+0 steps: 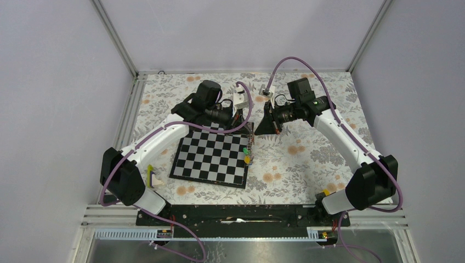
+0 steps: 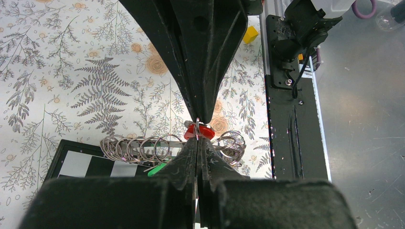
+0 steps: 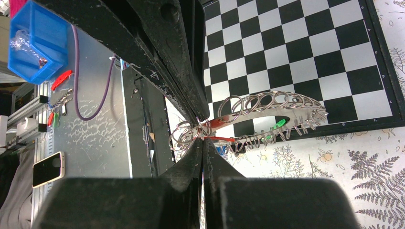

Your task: Put the keys on the keyring

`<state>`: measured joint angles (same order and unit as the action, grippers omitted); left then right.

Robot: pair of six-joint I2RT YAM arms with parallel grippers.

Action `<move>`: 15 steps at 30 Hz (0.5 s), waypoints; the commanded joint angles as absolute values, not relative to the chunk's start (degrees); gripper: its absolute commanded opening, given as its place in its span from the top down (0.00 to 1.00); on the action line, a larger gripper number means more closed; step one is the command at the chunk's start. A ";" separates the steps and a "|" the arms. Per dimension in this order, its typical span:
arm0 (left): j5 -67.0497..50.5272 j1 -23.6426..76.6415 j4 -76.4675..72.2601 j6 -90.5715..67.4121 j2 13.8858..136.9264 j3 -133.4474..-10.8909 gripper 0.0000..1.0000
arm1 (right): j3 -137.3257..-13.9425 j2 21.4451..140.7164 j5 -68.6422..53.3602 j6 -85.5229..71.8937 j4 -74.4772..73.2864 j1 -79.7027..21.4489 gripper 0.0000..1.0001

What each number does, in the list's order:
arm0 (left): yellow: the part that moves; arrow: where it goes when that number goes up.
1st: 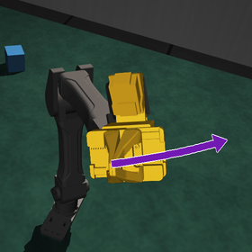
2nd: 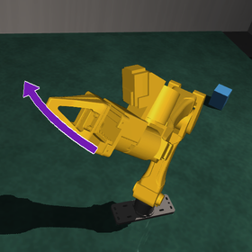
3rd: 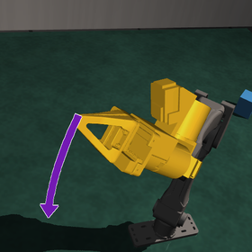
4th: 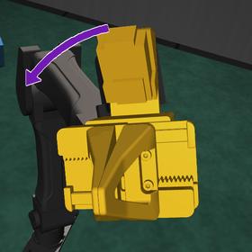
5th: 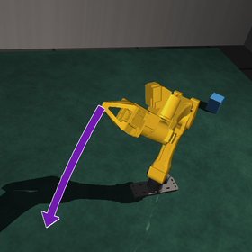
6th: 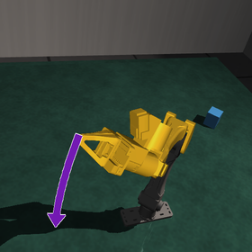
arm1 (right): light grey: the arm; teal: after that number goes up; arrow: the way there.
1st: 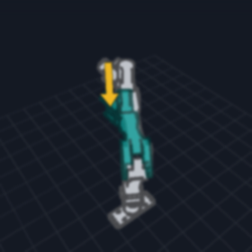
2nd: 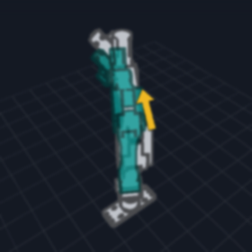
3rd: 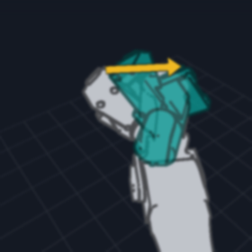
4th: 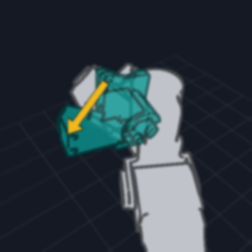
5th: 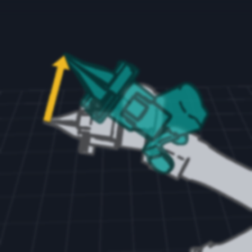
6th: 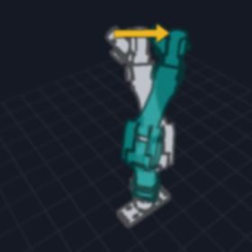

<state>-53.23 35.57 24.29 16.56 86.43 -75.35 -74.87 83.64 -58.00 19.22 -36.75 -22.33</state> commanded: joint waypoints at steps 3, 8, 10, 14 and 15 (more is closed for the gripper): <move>-54.93 36.29 21.91 16.96 85.52 -75.37 1.00 | -75.50 84.21 -57.05 19.49 -35.49 -22.06 1.00; -54.96 36.24 21.91 16.96 85.52 -75.40 1.00 | -75.06 84.27 -56.93 19.68 -35.36 -22.06 1.00; -54.98 36.24 21.89 16.96 85.53 -75.37 1.00 | -75.18 84.19 -57.08 19.61 -35.33 -22.04 1.00; -54.96 36.28 21.94 16.96 85.45 -75.38 1.00 | -75.20 84.16 -57.02 19.51 -35.39 -22.06 1.00; -54.93 36.25 21.91 16.89 85.49 -75.40 1.00 | -75.03 84.18 -56.73 19.58 -35.34 -22.08 1.00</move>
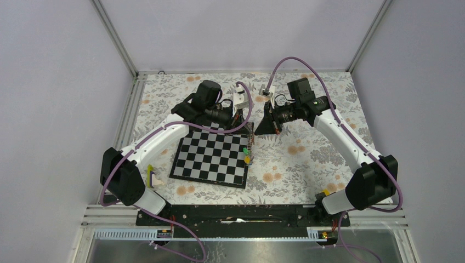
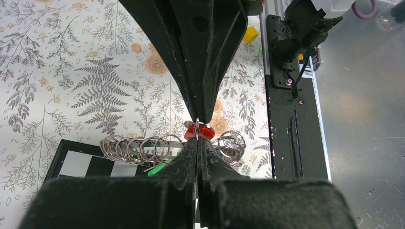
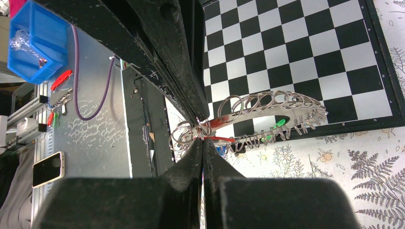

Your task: Put the keys on the keyring

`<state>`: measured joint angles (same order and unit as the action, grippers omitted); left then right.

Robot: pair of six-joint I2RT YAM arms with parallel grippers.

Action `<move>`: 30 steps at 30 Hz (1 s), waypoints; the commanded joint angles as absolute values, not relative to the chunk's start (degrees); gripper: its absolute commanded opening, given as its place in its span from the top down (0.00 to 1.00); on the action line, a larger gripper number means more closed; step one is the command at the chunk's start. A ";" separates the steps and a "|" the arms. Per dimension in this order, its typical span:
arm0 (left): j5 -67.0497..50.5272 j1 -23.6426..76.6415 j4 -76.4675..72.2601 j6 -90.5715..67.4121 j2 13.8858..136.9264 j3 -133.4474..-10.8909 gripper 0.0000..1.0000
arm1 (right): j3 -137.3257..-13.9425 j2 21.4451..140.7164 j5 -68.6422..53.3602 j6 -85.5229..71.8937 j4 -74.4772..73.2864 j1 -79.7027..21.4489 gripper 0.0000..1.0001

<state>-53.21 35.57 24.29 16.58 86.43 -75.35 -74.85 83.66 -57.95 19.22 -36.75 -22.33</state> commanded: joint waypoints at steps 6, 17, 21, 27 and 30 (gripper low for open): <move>-54.97 36.30 21.92 16.96 85.29 -75.26 1.00 | -74.43 84.28 -56.25 19.62 -35.16 -22.06 1.00; -54.94 36.22 21.95 16.94 85.26 -75.23 1.00 | -75.19 84.48 -56.98 19.42 -35.42 -22.08 1.00; -54.78 36.25 21.94 16.96 85.18 -75.19 1.00 | -74.24 84.23 -56.53 19.77 -35.28 -22.05 1.00; -55.02 36.30 21.90 16.88 85.34 -75.18 1.00 | -75.36 84.66 -55.46 18.54 -35.00 -22.06 1.00; -54.98 36.30 21.88 16.96 85.33 -75.13 1.00 | -75.83 85.17 -55.45 17.96 -34.94 -22.05 1.00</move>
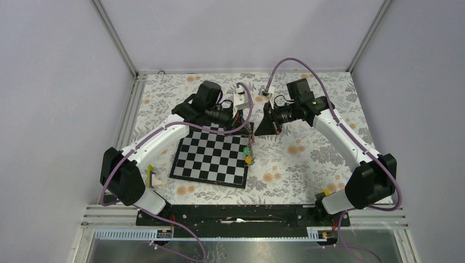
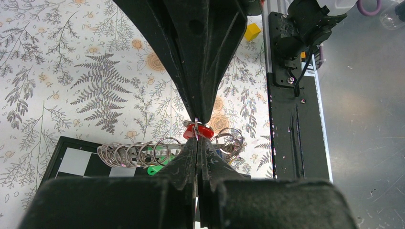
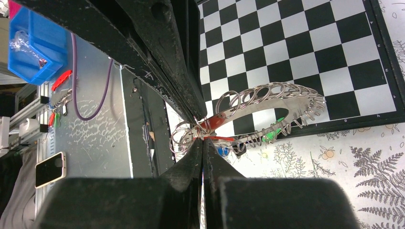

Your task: Put the keys on the keyring

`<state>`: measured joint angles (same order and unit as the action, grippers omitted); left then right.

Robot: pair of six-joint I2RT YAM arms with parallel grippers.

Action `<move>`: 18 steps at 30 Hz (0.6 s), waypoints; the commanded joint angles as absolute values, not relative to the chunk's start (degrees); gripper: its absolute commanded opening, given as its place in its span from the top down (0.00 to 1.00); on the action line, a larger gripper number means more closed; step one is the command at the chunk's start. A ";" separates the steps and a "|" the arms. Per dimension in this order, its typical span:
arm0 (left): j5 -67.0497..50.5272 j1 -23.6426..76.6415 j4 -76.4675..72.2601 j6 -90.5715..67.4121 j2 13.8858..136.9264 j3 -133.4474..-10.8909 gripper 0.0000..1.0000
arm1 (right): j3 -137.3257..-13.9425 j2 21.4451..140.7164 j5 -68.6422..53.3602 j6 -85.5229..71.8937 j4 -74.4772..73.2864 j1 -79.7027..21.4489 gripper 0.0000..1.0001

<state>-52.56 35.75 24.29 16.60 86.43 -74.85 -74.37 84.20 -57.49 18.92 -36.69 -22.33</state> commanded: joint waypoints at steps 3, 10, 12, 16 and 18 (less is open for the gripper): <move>-55.02 36.30 21.88 16.96 85.30 -75.06 1.00 | -76.05 85.49 -55.50 17.63 -34.81 -22.06 1.00; -55.64 36.53 21.88 16.96 85.66 -75.13 1.00 | -76.99 85.92 -55.63 16.99 -34.62 -22.06 1.00; -55.63 36.64 21.88 16.96 85.76 -75.22 1.00 | -77.16 86.02 -55.63 16.88 -34.60 -22.06 1.00; -55.63 36.74 21.88 16.96 85.90 -75.25 1.00 | -77.39 86.35 -55.65 16.62 -34.53 -22.10 1.00; -55.64 36.82 21.88 17.01 85.96 -75.30 1.00 | -77.55 86.47 -55.71 16.53 -34.53 -22.07 1.00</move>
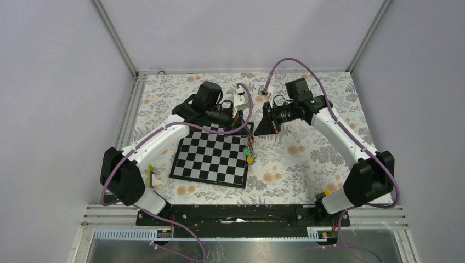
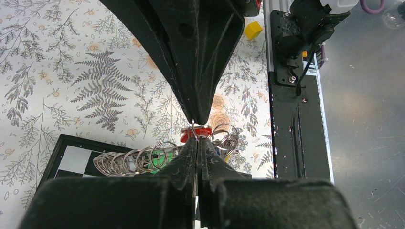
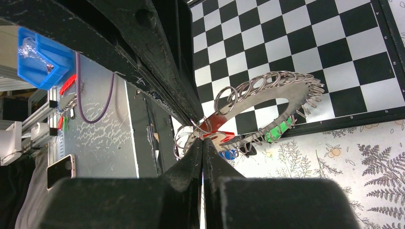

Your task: Put the keys on the keyring

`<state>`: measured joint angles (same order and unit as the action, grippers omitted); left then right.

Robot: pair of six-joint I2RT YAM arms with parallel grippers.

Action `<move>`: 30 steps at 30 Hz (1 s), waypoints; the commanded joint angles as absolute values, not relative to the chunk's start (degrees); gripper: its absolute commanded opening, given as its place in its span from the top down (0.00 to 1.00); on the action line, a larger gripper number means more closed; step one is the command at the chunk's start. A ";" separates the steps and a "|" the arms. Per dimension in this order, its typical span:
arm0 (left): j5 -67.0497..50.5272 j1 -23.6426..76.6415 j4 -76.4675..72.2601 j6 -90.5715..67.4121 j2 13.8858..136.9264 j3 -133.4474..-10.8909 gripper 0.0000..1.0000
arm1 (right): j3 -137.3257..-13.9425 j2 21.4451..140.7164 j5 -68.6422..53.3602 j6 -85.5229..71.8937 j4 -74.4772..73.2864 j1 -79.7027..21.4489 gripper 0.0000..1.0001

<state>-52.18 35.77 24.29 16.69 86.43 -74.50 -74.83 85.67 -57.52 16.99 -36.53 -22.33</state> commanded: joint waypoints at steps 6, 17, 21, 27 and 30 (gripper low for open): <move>-55.63 37.07 21.88 17.05 86.05 -75.33 1.00 | -77.81 86.80 -55.55 16.05 -34.42 -22.15 1.00; -55.81 37.22 21.88 17.05 85.96 -75.53 1.00 | -77.45 87.12 -53.77 15.43 -34.43 -22.15 1.00; -55.81 37.23 22.04 17.42 85.78 -75.43 1.00 | -77.41 87.43 -52.67 15.23 -34.43 -22.15 1.00; -55.78 37.27 22.41 17.83 85.57 -75.18 1.00 | -77.34 87.73 -52.33 14.94 -34.38 -22.16 1.00; -55.64 37.26 22.41 17.84 85.48 -75.13 1.00 | -77.30 87.60 -52.89 15.37 -34.57 -22.18 1.00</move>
<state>-51.75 36.18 23.92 17.41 86.74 -74.50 -75.13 87.18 -55.07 15.09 -36.91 -22.35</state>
